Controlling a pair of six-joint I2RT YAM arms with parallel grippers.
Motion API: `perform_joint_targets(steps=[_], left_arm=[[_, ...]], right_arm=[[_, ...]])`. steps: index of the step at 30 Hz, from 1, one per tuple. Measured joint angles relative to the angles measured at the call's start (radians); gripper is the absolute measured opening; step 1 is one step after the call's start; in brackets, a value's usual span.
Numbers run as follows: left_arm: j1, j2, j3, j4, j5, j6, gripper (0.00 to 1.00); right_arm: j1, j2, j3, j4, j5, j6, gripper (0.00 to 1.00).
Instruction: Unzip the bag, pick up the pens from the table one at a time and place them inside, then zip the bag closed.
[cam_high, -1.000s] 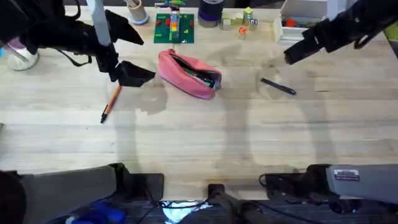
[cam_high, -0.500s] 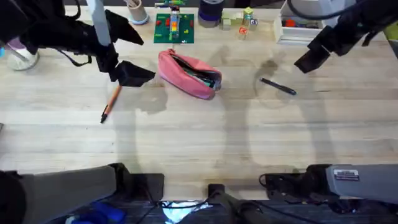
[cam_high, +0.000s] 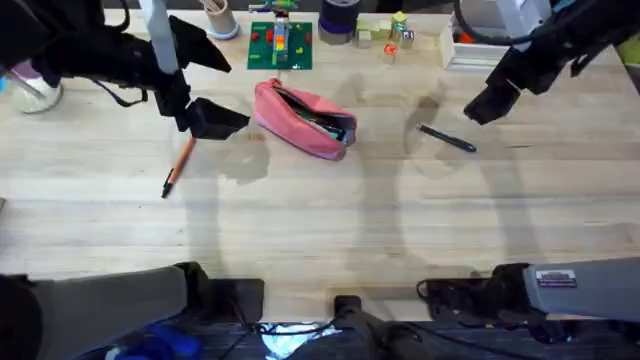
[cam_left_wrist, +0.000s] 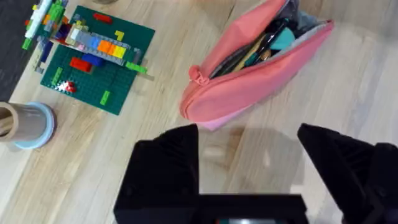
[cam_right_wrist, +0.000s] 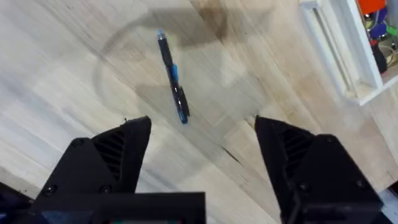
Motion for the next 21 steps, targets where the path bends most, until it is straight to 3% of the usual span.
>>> perform_joint_targets(steps=[12,21], left_arm=[[0.0,0.0,0.0,0.0,0.0,0.0,0.993],[0.0,0.0,0.0,0.0,0.0,0.0,0.993]], right_arm=[[0.0,0.011,0.0,-0.001,-0.028,-0.021,0.997],[0.0,0.131,0.0,-0.002,-0.108,-0.038,0.996]])
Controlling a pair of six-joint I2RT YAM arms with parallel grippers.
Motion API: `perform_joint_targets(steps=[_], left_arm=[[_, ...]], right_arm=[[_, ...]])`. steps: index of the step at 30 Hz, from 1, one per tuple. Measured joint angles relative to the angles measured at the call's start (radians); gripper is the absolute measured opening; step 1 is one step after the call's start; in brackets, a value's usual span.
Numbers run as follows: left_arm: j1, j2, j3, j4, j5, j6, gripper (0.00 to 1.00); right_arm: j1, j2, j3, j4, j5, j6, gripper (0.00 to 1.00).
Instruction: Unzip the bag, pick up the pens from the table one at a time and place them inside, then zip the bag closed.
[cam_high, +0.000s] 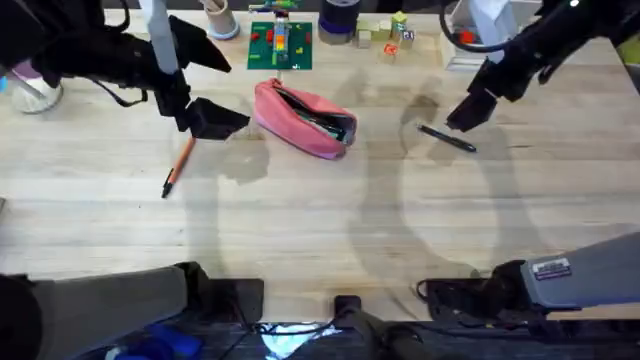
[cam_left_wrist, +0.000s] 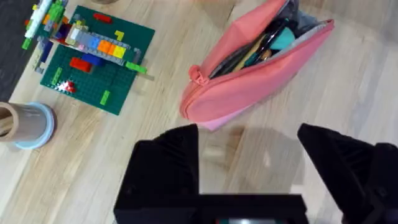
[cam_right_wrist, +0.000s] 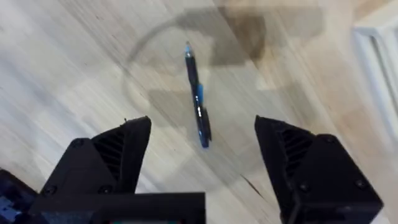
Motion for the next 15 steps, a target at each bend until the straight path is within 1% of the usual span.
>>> perform_joint_targets(steps=[6,15], left_arm=[[0.0,0.0,0.0,0.0,0.0,0.0,0.993],[0.0,0.0,0.0,0.0,0.0,0.0,0.993]], right_arm=[[0.0,0.072,0.0,0.001,-0.024,-0.006,0.996],[0.013,0.163,0.0,0.017,-0.026,-0.025,0.996]])
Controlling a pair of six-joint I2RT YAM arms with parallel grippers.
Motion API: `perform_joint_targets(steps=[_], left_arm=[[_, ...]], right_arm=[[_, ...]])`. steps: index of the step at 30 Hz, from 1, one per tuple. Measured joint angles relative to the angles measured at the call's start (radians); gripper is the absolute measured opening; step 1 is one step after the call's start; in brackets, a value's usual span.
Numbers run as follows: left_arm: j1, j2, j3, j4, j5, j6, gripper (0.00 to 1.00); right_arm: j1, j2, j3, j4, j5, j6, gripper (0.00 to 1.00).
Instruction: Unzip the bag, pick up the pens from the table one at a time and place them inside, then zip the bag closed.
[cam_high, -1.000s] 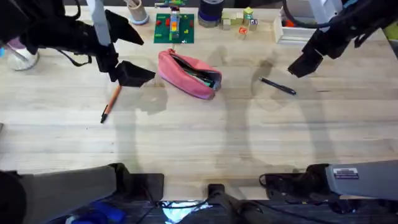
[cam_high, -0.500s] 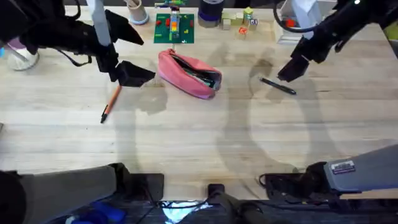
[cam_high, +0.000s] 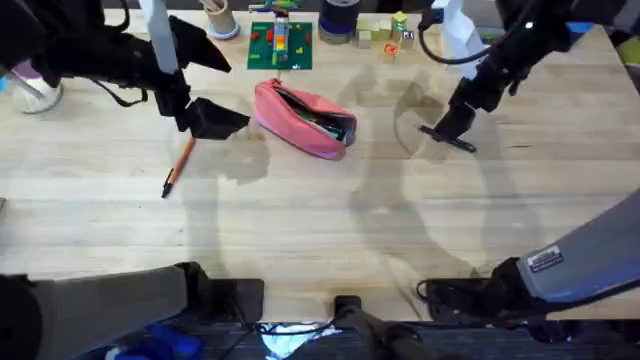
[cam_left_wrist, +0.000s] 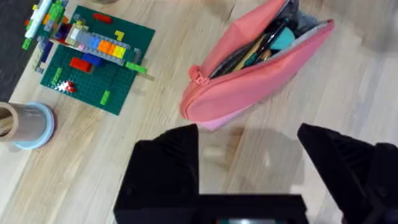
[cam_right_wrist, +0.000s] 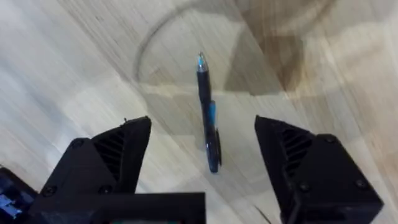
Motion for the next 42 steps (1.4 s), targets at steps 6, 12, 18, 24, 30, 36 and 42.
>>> perform_joint_targets(steps=[6,12,18,24,30,36,42], left_arm=[[0.0,0.0,0.0,0.0,0.0,0.0,0.993],[0.0,0.0,0.0,0.0,0.0,0.0,0.993],[0.0,0.0,0.0,0.0,0.0,0.0,0.993],[0.0,0.0,0.0,0.0,0.0,0.0,0.993],[0.0,0.0,0.0,0.0,0.0,0.0,0.993],[0.0,0.0,0.0,0.0,0.0,0.0,0.993],[0.0,0.0,0.0,-0.003,0.0,0.0,0.993]], right_arm=[[0.032,0.041,0.0,0.043,0.003,-0.003,0.992],[0.064,0.082,-0.014,0.081,0.024,-0.003,0.994],[0.092,0.062,-0.085,0.157,0.077,0.001,0.892],[0.098,0.026,-0.147,0.221,0.108,0.006,0.161],[0.1,0.017,-0.159,0.228,0.109,0.005,0.042],[0.1,0.016,-0.159,0.224,0.109,0.005,0.035],[0.107,0.002,-0.165,0.095,0.108,0.007,0.03]])
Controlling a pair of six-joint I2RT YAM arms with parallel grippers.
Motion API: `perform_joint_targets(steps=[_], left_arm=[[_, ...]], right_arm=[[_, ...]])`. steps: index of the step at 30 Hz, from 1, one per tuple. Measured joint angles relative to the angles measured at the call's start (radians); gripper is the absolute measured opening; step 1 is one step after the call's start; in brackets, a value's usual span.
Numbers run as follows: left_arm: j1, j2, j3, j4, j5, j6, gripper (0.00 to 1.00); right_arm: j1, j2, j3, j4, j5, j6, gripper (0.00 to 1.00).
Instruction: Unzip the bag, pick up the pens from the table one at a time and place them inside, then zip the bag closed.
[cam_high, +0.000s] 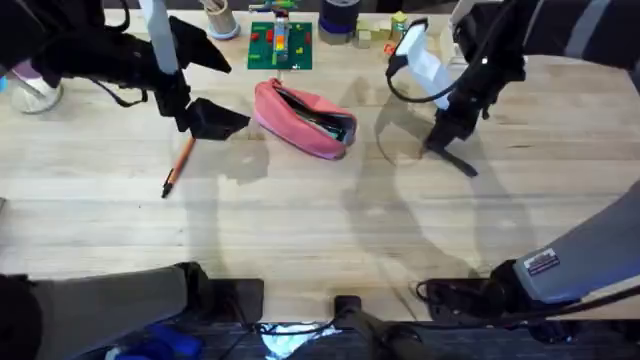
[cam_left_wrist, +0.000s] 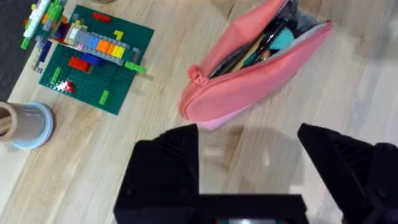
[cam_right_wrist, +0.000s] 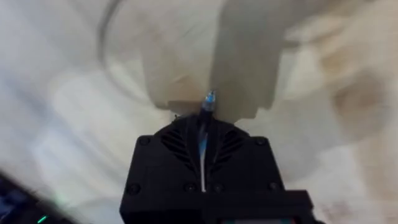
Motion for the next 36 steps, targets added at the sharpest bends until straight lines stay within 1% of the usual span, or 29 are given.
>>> perform_joint_targets(steps=[6,10,17,22,27,31,36], left_arm=[[0.0,0.0,0.0,0.0,0.0,0.0,0.993],[0.0,0.0,0.0,0.0,0.0,0.0,0.993],[0.0,0.0,0.0,0.0,0.0,0.0,0.993],[0.0,0.0,0.0,0.0,0.0,0.0,0.993],[0.0,0.0,0.0,0.0,0.0,0.0,0.993],[0.0,0.0,0.0,0.0,0.0,0.0,0.993],[0.0,0.0,0.0,0.0,0.0,0.0,0.994]], right_arm=[[0.021,-0.031,0.002,-0.138,-0.002,0.006,0.032],[0.046,-0.082,0.046,-0.207,-0.029,0.005,0.032],[0.115,-0.129,0.125,-0.23,-0.122,0.026,0.032],[0.173,-0.129,0.15,-0.228,-0.146,0.069,0.032],[0.238,-0.129,0.163,-0.166,-0.154,0.11,0.032],[0.289,-0.129,0.172,-0.064,-0.158,0.16,0.032],[0.347,-0.129,0.174,0.075,-0.191,0.201,0.032]])
